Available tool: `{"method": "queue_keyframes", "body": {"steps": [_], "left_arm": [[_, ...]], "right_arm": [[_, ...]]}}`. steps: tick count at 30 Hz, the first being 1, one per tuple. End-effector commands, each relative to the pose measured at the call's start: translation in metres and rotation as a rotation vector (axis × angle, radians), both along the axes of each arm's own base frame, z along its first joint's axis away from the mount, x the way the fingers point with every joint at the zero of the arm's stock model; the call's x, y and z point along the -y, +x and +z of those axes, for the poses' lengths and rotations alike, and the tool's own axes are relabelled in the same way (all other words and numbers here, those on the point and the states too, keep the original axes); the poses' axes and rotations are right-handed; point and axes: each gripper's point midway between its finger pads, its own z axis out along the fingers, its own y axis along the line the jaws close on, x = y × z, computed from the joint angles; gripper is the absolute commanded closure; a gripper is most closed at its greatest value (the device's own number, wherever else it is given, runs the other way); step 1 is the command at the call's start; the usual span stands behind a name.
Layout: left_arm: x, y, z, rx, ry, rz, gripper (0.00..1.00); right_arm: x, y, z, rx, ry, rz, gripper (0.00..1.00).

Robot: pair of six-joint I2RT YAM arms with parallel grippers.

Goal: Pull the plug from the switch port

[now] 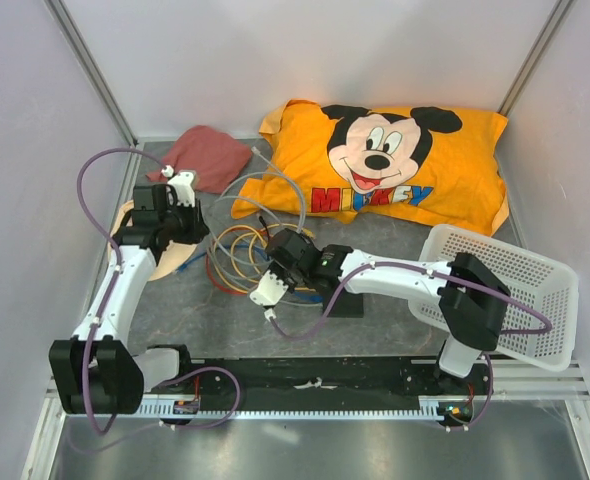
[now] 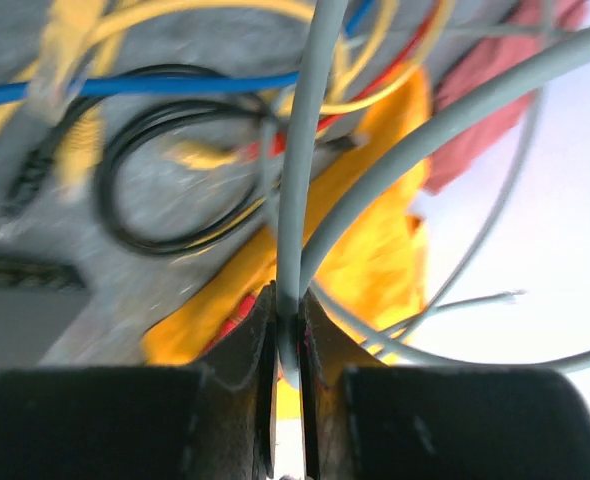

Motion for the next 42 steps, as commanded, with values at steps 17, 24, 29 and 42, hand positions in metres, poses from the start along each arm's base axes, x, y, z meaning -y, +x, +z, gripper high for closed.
{"method": "queue_keyframes", "body": {"steps": [17, 24, 29, 42], "left_arm": [[0.0, -0.02, 0.034, 0.061, 0.05, -0.068, 0.47], [0.025, -0.014, 0.064, 0.151, -0.069, -0.159, 0.47], [0.009, 0.006, 0.069, 0.149, -0.031, -0.041, 0.46], [0.028, 0.011, 0.014, -0.121, -0.088, -0.188, 0.44]], "right_arm": [[-0.082, 0.023, -0.017, 0.004, 0.187, 0.281, 0.56], [-0.061, 0.013, 0.003, -0.092, 0.296, 0.231, 0.13], [-0.037, 0.002, 0.018, -0.133, 0.311, 0.197, 0.02], [0.024, -0.03, 0.036, -0.453, 0.477, -0.169, 0.02]]}}
